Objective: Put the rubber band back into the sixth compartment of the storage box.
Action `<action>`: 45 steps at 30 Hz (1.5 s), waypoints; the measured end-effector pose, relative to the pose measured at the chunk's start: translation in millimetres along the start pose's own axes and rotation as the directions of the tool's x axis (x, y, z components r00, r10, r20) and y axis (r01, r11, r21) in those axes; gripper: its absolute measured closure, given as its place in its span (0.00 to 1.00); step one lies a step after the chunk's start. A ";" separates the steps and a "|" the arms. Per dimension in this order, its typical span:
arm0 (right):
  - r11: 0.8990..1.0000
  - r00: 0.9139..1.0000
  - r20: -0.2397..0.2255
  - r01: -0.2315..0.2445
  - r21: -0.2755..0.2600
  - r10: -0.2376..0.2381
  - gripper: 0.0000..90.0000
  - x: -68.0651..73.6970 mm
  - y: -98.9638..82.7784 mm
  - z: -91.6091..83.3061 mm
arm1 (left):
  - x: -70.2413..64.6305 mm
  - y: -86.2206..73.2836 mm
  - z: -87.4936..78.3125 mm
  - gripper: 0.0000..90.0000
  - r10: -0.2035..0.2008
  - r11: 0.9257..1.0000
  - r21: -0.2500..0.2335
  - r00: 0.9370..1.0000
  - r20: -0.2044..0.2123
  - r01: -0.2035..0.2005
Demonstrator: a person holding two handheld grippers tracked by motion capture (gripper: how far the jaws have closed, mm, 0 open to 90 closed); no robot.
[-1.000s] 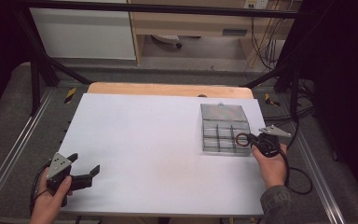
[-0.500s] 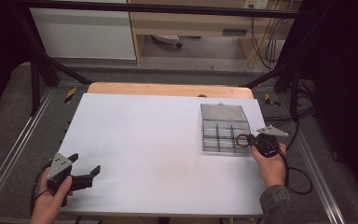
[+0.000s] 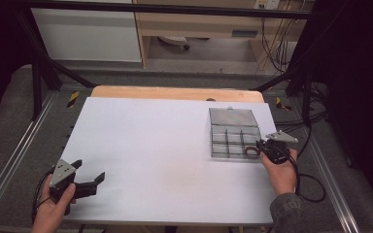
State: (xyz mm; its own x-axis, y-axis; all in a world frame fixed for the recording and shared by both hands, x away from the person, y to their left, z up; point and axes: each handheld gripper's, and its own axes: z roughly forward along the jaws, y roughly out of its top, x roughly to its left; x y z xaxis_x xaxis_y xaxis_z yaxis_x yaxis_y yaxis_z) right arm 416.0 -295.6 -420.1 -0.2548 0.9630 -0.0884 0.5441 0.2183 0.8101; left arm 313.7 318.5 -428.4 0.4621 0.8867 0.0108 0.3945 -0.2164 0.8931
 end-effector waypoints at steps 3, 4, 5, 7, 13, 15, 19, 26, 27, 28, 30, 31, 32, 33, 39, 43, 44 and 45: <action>1.000 1.000 -0.006 -0.002 -0.003 0.002 0.89 0.7 0.4 -0.5 | -0.3 0.0 0.0 0.05 0.003 1.000 0.001 1.000 0.002 -0.003; 1.000 1.000 -0.006 0.001 -0.008 -0.001 0.89 1.0 0.5 -0.5 | -0.4 0.0 0.0 0.05 0.003 1.000 0.001 1.000 0.002 -0.003; 1.000 1.000 -0.007 0.001 -0.010 -0.001 0.89 1.6 0.8 -0.8 | -0.3 0.1 0.0 0.05 0.003 1.000 0.001 1.000 0.002 -0.003; 1.000 1.000 -0.009 0.000 -0.017 0.000 0.89 2.9 1.4 -0.9 | 0.0 0.2 0.0 0.05 0.004 1.000 0.002 1.000 0.001 -0.004; 0.999 0.999 -0.041 -0.034 -0.040 0.033 0.87 7.2 5.0 -3.0 | -0.4 0.0 0.1 0.05 0.002 1.000 -0.001 1.000 0.001 -0.002; 0.996 0.996 -0.072 -0.058 -0.065 0.053 0.83 8.9 7.6 -5.2 | -0.4 -0.1 0.1 0.05 0.001 1.000 -0.001 1.000 0.001 -0.001; 0.987 0.990 -0.101 -0.112 -0.116 0.100 0.59 13.9 17.0 -13.7 | 0.0 0.0 -0.3 0.05 0.000 1.000 -0.001 1.000 0.000 0.000; 0.964 0.983 -0.135 -0.153 -0.216 0.126 0.27 23.5 34.2 -36.0 | -0.4 0.3 -0.8 0.05 0.003 1.000 -0.001 1.000 0.010 -0.003; 0.962 0.983 -0.139 -0.152 -0.226 0.123 0.25 24.7 36.1 -39.5 | -0.4 0.2 -0.9 0.05 0.001 1.000 -0.001 1.000 0.009 -0.001; 0.960 0.983 -0.142 -0.150 -0.237 0.118 0.22 25.7 37.6 -42.7 | -0.5 0.2 -0.8 0.05 -0.003 1.000 -0.004 1.000 0.009 0.003; 0.957 0.983 -0.146 -0.145 -0.253 0.111 0.18 27.2 40.2 -48.8 | -0.5 0.3 -0.8 0.05 -0.005 1.000 -0.005 1.000 0.010 0.005; 0.955 0.983 -0.151 -0.145 -0.258 0.108 0.17 27.9 41.2 -51.9 | -0.7 0.3 -0.7 0.05 -0.004 1.000 -0.004 1.000 0.011 0.004; 0.954 0.983 -0.152 -0.140 -0.266 0.101 0.15 28.2 42.1 -54.5 | -0.8 0.4 -0.5 0.05 -0.002 1.000 -0.004 1.000 0.012 0.002; 0.953 0.983 -0.155 -0.134 -0.270 0.095 0.14 28.5 43.0 -57.0 | -0.9 0.4 -0.7 0.05 0.001 1.000 -0.001 1.000 0.012 -0.001; 0.945 0.985 -0.158 -0.120 -0.304 0.075 0.08 27.8 43.4 -70.0 | -0.9 0.2 -0.7 0.05 -0.002 1.000 -0.002 1.000 0.014 0.002; 0.939 0.986 -0.157 -0.105 -0.326 0.056 0.05 25.7 40.1 -77.6 | -1.2 0.2 -0.9 0.05 -0.005 1.000 -0.004 1.000 0.016 0.005; 0.938 0.987 -0.150 -0.098 -0.332 0.050 0.04 25.4 38.6 -80.1 | -1.2 0.2 -0.9 0.05 -0.005 1.000 -0.004 1.000 0.017 0.005; 0.937 0.988 -0.146 -0.093 -0.336 0.046 0.04 24.6 36.8 -82.3 | -1.1 0.2 -0.9 0.05 -0.005 1.000 -0.004 1.000 0.016 0.005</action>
State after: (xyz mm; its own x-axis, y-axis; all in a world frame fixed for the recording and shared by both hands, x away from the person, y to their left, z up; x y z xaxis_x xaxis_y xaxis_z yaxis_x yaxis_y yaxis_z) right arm 364.0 -276.9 -344.8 -0.3435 0.9385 0.0343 0.2652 0.0620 0.9622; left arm 312.6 317.8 -427.8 0.4731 0.8810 -0.0007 0.3937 -0.2107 0.8947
